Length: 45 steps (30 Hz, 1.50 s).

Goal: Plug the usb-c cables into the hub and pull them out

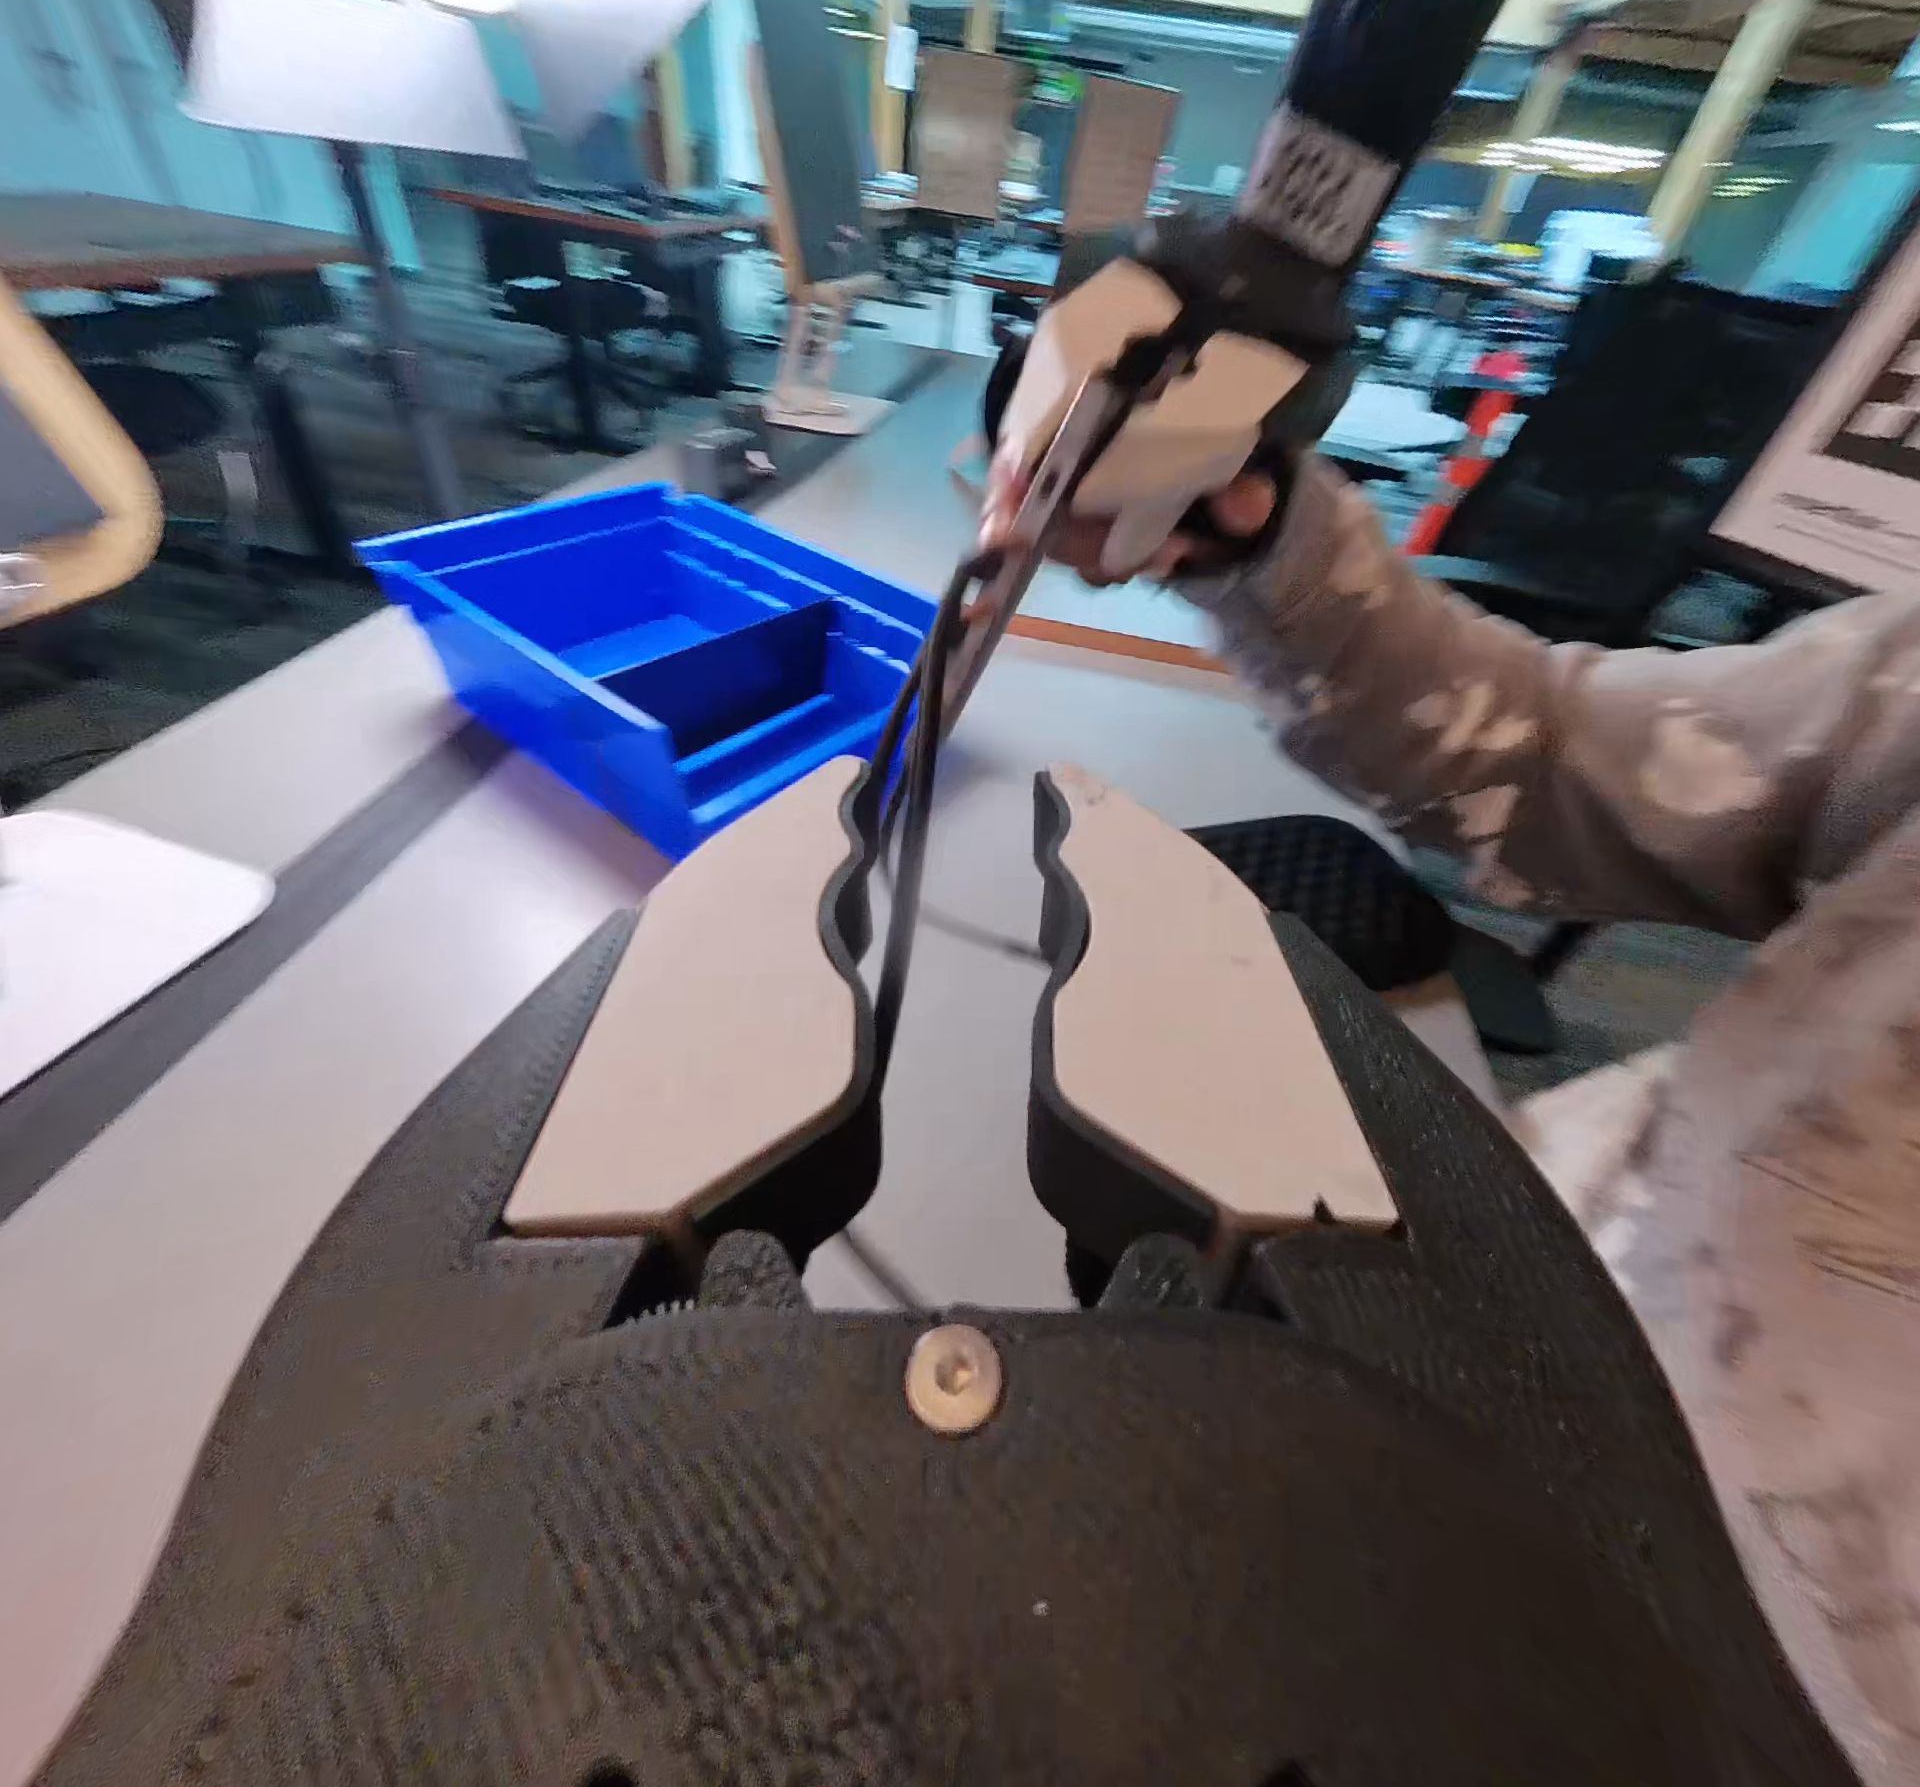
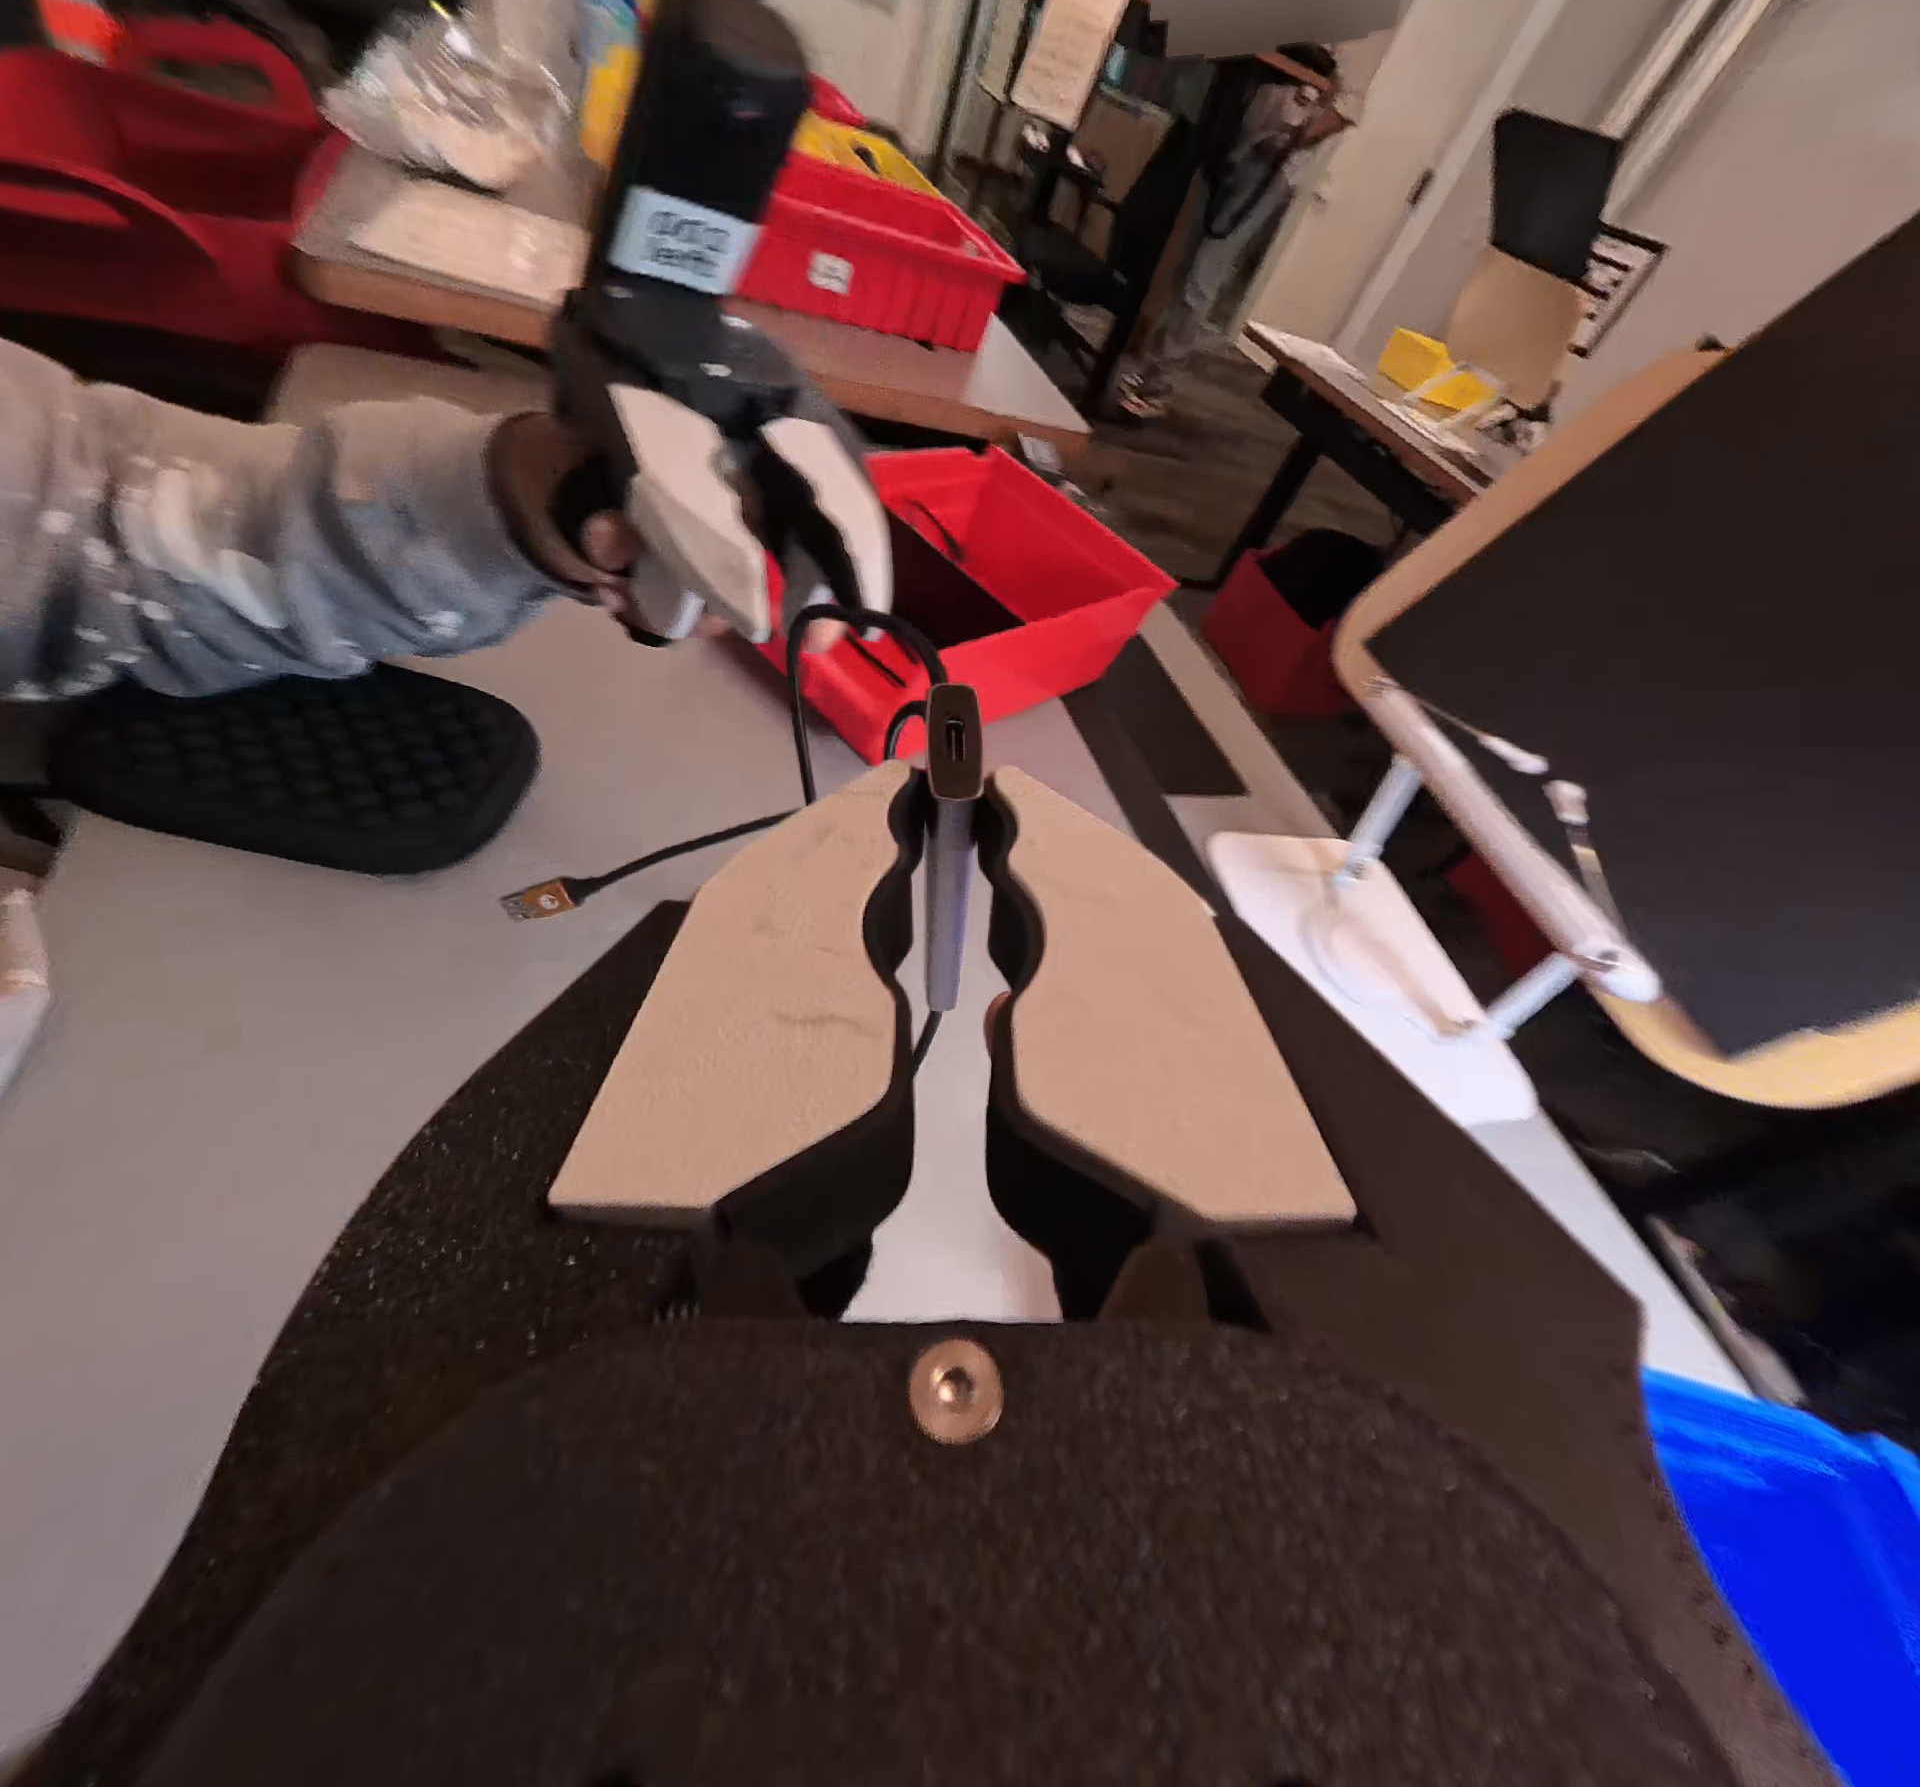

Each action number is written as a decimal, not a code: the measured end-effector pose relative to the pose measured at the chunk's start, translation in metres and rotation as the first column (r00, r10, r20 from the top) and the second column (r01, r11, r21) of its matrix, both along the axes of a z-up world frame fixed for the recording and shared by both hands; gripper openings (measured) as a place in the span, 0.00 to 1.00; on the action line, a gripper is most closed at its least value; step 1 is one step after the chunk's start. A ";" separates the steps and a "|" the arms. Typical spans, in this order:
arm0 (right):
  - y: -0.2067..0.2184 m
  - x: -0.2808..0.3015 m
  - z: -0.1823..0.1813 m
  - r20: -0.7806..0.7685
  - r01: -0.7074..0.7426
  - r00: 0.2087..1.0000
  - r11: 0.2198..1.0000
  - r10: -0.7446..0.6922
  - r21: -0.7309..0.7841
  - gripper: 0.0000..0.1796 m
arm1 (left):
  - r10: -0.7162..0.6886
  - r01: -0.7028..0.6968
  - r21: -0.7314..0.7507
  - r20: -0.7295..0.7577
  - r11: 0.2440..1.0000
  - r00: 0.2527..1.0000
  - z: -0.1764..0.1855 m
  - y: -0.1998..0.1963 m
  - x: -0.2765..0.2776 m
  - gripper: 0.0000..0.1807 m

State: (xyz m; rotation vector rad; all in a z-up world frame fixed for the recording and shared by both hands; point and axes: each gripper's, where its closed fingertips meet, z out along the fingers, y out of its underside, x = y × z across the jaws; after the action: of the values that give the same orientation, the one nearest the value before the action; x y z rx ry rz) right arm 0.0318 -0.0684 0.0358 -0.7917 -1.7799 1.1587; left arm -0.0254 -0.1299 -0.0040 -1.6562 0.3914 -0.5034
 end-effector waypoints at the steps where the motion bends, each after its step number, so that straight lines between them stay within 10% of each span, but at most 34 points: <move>1: 0.012 0.001 0.011 0.015 0.035 0.999 0.999 -0.036 0.031 0.05 | 0.053 -0.053 0.008 -0.014 0.999 0.998 -0.004 -0.001 -0.007 0.16; 7: 0.098 0.002 0.070 0.042 0.336 0.934 0.911 -0.355 0.238 0.05 | 0.214 -0.214 -0.028 -0.001 0.976 0.977 -0.043 -0.014 -0.028 0.19; 11: 0.169 0.007 0.094 -0.009 0.571 0.786 0.722 -0.618 0.391 0.05 | 0.261 -0.261 -0.065 -0.011 0.963 0.965 -0.075 -0.023 -0.034 0.19; 18: 0.263 -0.014 0.043 -0.008 0.653 0.598 0.481 -0.802 0.585 0.05 | 0.354 -0.354 -0.053 -0.011 0.934 0.935 -0.092 -0.031 -0.051 0.18; 29: 0.344 -0.058 -0.075 0.286 0.768 0.496 0.568 -0.820 0.297 0.05 | 0.366 -0.368 -0.085 -0.032 0.926 0.930 -0.109 -0.031 -0.057 0.18; 38: 0.347 -0.021 -0.183 0.551 0.541 0.387 0.666 -0.739 0.513 0.06 | 0.346 -0.348 -0.124 -0.044 0.929 0.937 -0.122 -0.028 -0.054 0.18; 45: 0.323 -0.001 -0.186 0.657 0.363 0.362 0.750 -0.661 0.554 0.09 | 0.342 -0.344 -0.131 -0.043 0.930 0.939 -0.124 -0.027 -0.054 0.18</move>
State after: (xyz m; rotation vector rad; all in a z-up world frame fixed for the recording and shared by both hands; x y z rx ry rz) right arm 0.0312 0.2548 -0.1500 -1.7555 -2.0836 -0.0567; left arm -0.0791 -0.1569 -0.1277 -1.8167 0.0754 -0.2554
